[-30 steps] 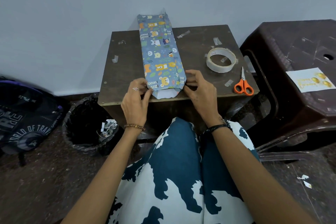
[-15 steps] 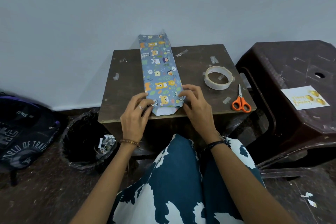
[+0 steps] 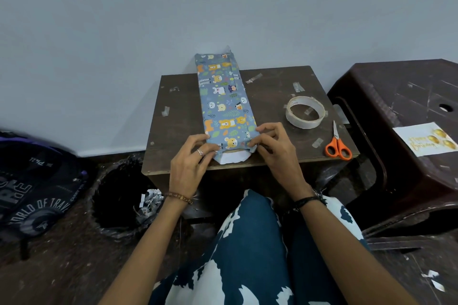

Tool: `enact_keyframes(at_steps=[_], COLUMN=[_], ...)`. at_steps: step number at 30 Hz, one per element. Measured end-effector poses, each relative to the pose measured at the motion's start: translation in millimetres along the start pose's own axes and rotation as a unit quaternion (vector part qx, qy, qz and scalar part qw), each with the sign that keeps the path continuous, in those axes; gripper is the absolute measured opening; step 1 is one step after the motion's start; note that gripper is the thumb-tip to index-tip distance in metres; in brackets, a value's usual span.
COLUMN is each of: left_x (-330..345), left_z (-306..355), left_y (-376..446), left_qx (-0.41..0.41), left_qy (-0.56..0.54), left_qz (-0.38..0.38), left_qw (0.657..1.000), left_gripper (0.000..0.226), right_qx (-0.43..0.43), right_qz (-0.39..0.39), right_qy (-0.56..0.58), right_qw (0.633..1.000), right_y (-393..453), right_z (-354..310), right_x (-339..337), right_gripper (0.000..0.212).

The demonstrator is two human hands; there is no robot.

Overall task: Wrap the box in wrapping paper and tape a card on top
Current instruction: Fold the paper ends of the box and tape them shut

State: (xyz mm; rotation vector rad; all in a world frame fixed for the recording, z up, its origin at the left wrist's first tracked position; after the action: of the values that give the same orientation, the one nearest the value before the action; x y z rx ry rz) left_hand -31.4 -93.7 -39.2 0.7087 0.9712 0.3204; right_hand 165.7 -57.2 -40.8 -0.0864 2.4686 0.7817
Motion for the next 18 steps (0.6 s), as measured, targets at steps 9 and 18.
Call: enact_keyframes(at_steps=[9, 18], left_x=[2.3, -0.5], left_z=[-4.1, 0.2], left_y=[-3.5, -8.1], left_qx=[0.019, 0.079], left_qy=[-0.004, 0.045], left_qz=[0.001, -0.019], left_qw=[1.000, 0.996], left_gripper=[0.012, 0.016], right_qx=[0.002, 0.008], right_qz=[-0.011, -0.046], right_qy=[0.044, 0.062], right_qw=[0.999, 0.997], right_y=[-2.1, -6.4], right_z=[3.1, -2.8], right_x=[-2.7, -5.5], right_gripper=[0.016, 0.019])
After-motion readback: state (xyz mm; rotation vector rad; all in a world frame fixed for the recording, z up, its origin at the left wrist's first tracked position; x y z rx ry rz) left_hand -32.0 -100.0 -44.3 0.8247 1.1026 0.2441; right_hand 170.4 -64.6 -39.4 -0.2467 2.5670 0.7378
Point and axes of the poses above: each hand's wrist, its own y-axis towards the middle knuckle, its own x-axis out of the palm, z = x × y, the point moved 6 cm from there along y, towards the middle knuckle, and after that the axes turned 9 degrees about y, right-handed, at the moved point
